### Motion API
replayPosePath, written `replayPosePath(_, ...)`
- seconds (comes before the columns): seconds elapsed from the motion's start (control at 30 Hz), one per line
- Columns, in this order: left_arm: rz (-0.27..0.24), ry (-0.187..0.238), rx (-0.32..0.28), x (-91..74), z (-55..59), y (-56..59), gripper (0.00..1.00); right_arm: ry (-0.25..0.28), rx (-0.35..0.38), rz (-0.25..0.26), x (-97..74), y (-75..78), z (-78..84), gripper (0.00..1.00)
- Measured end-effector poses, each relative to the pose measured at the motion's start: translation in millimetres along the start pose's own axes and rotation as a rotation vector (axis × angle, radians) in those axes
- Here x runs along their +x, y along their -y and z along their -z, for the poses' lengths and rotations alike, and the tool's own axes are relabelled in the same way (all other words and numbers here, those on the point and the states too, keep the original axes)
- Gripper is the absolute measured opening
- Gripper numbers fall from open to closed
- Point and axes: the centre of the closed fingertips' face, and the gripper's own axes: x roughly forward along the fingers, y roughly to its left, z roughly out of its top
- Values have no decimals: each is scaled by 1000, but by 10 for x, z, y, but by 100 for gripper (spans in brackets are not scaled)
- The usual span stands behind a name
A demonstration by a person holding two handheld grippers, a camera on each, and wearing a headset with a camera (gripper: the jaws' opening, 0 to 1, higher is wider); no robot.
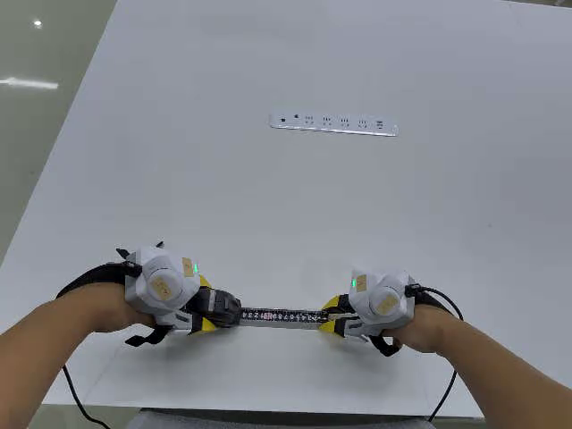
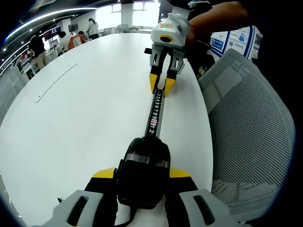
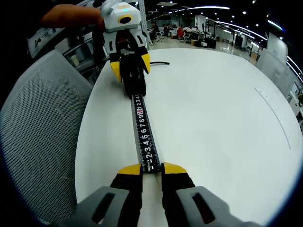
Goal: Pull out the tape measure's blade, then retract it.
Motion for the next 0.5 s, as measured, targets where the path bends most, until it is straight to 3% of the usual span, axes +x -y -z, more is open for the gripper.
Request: replayPosePath(0.5,-3,-18,11,18,63,-7,35,-10,8,13,-87,41,95,13)
